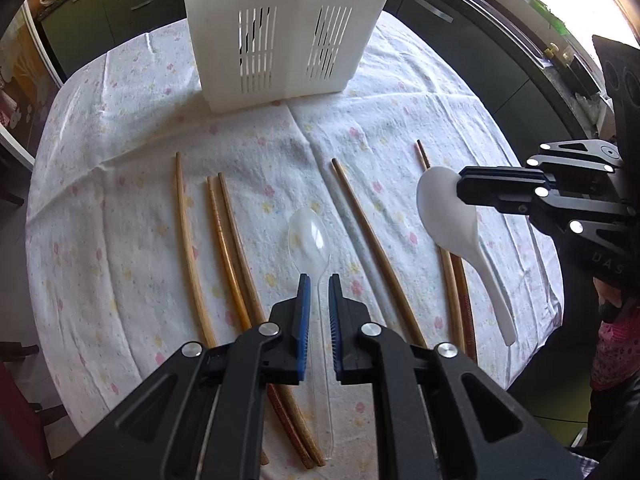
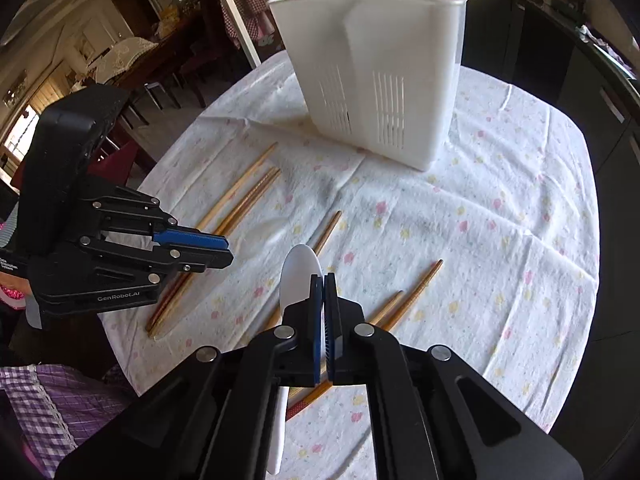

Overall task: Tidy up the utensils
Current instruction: 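Lift the clear spoon into the holder and open the left tool while right lifts white spoon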

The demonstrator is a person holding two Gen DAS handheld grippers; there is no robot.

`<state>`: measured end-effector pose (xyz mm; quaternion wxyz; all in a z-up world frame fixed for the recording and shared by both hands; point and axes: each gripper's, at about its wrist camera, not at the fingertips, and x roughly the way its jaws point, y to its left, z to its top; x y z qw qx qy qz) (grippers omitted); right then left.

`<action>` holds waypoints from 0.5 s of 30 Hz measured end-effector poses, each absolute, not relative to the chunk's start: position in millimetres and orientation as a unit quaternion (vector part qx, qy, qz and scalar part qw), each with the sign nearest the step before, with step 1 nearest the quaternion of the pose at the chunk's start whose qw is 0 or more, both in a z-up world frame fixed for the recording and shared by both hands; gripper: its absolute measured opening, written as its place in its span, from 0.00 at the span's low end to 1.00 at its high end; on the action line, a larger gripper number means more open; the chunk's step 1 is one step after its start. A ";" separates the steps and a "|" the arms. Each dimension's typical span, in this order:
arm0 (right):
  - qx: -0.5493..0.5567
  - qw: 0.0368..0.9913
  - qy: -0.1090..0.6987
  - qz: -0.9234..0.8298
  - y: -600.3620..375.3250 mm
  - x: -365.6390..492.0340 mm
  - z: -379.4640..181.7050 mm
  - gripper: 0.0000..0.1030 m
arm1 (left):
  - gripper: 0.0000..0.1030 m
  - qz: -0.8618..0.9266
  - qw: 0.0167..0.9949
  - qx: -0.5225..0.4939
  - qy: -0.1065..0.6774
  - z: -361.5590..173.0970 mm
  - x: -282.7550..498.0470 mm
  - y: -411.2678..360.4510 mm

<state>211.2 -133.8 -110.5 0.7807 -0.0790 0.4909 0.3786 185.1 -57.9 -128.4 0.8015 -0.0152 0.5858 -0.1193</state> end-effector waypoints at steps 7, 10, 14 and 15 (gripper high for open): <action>-0.045 0.822 0.423 0.378 -152.7 194.8 -60.1 0.02 | 0.06 -0.131 0.820 -0.004 0.558 -98.0 181.5 -63.5; -0.046 0.830 0.409 0.377 -156.7 189.2 -47.6 0.02 | 0.06 -0.112 0.805 0.005 0.582 -107.7 189.1 -64.4; -0.046 0.832 0.405 0.376 -159.6 183.7 -43.5 0.02 | 0.06 -0.089 0.789 -0.001 0.607 -134.5 199.6 -60.3; -0.046 0.832 0.406 0.375 -162.4 182.4 -43.8 0.02 | 0.06 -0.093 0.785 -0.005 0.613 -139.3 200.5 -61.5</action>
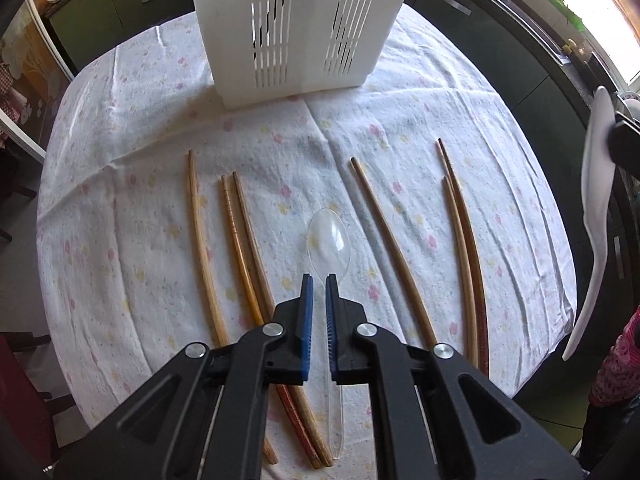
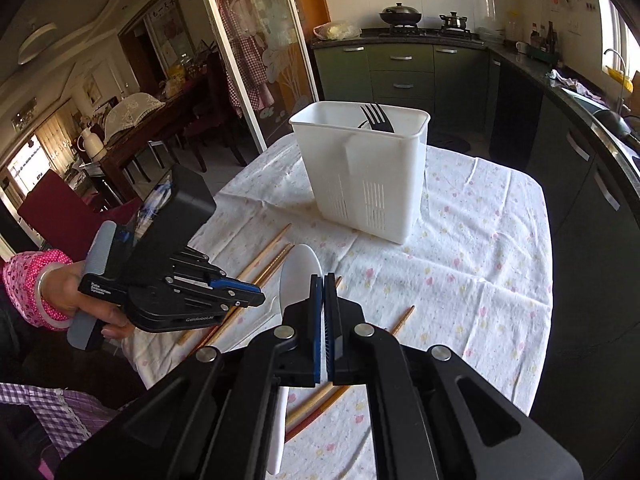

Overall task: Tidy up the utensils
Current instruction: 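Lift the clear spoon into the holder and open the left tool while right lifts white spoon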

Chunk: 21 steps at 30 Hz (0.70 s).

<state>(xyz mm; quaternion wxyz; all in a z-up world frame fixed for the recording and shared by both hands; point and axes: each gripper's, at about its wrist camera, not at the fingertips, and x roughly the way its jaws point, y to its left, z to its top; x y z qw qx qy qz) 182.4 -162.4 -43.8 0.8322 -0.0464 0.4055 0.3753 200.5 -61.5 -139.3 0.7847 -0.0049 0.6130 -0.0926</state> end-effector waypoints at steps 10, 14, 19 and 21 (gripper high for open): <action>-0.040 0.837 0.401 0.371 -165.3 179.7 -47.4 0.02 | 0.19 -0.100 0.776 0.026 0.623 -159.4 201.4 -86.9; -0.036 0.838 0.398 0.371 -167.8 179.5 -47.2 0.02 | 0.08 -0.104 0.778 0.027 0.619 -158.9 203.0 -88.2; -0.025 0.845 0.386 0.369 -175.6 178.2 -39.3 0.02 | 0.08 -0.110 0.802 0.024 0.587 -127.4 196.3 -79.1; -0.020 0.848 0.381 0.368 -178.7 179.1 -35.5 0.02 | 0.08 -0.116 0.816 0.013 0.566 -106.0 192.7 -73.9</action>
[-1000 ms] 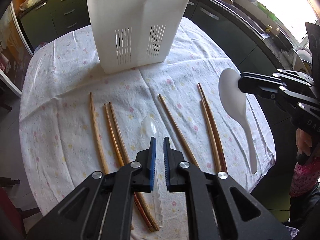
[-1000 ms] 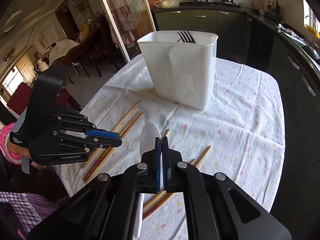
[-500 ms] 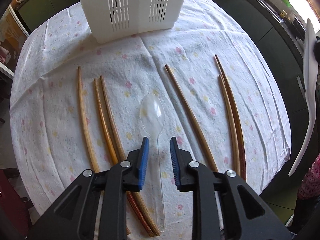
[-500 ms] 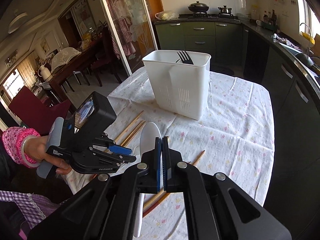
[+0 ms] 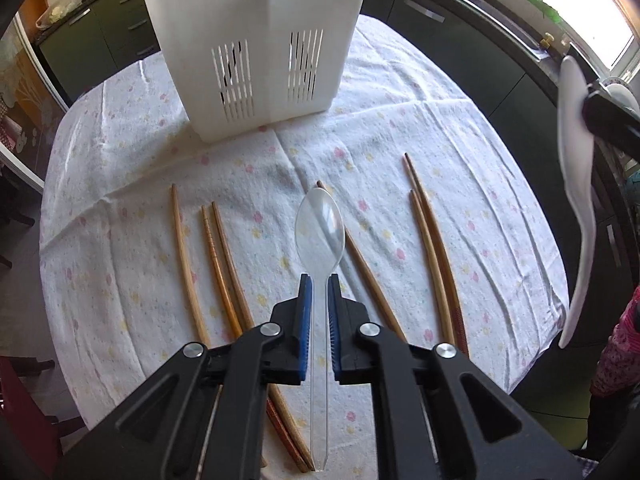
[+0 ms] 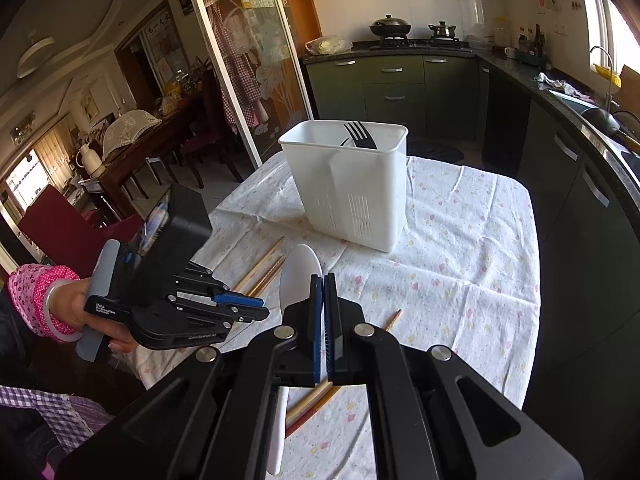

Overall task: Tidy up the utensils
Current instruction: 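Lift the clear spoon into the holder and open the left tool while right lifts white spoon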

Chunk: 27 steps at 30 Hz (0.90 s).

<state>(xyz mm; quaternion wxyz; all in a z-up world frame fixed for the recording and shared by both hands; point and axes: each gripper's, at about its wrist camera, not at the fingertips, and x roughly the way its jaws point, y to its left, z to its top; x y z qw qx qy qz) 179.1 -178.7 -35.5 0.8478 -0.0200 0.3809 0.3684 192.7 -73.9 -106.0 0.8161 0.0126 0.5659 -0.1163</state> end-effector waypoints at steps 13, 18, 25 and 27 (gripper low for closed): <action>-0.012 0.856 0.363 0.367 -179.8 175.8 -22.5 0.02 | 0.08 -0.122 0.949 -0.083 0.278 43.4 217.1 -40.3; -0.009 0.859 0.362 0.362 -184.7 174.7 -24.0 0.02 | 0.08 -0.110 0.982 -0.086 0.123 68.5 236.7 -39.3; 0.000 0.865 0.352 0.357 -194.6 173.2 -22.0 0.02 | 0.08 -0.056 0.996 -0.059 0.041 59.1 270.6 -54.1; 0.005 0.868 0.346 0.356 -197.7 175.0 -19.0 0.02 | 0.08 -0.041 0.997 -0.048 0.043 48.3 277.0 -56.6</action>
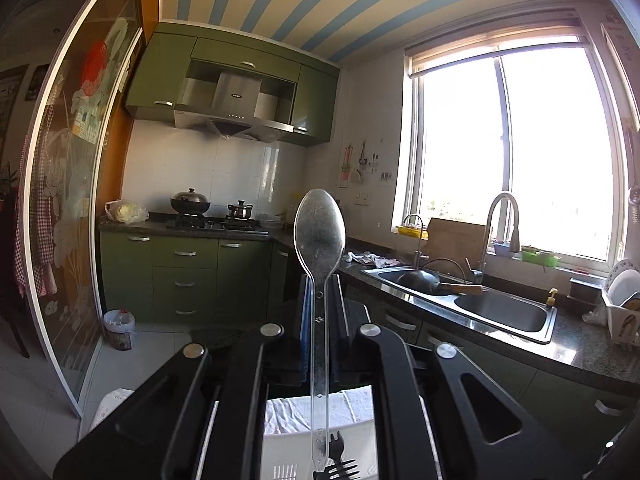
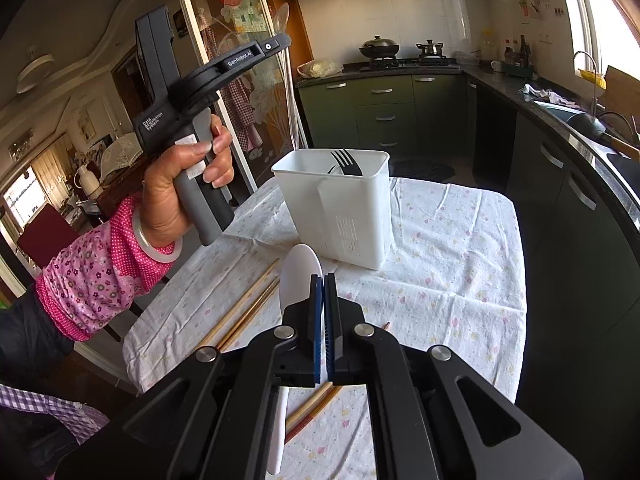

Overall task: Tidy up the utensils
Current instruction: 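Lift the clear spoon into the holder and open the left tool while right lifts white spoon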

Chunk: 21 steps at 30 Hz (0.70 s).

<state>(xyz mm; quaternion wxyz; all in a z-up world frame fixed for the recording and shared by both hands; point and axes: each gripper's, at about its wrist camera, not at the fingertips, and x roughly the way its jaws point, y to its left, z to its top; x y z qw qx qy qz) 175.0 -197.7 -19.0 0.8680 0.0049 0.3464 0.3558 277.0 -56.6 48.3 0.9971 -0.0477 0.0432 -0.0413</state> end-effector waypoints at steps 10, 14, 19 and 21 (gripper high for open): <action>0.017 0.886 0.313 0.342 -188.7 195.7 3.3 0.02 | 0.28 -0.026 0.993 -0.030 0.113 -12.1 282.3 -57.8; 0.019 0.897 0.294 0.329 -177.8 207.3 16.8 0.02 | 0.34 -0.027 0.991 -0.045 0.125 -16.6 269.9 -46.7; 0.041 0.921 0.249 0.298 -165.3 238.0 40.5 0.02 | 0.34 -0.025 0.986 -0.087 0.143 -14.2 234.8 -20.1; 0.058 0.930 0.223 0.285 -159.0 254.1 51.6 0.02 | 0.35 -0.029 0.984 -0.093 0.152 -15.9 217.2 -12.4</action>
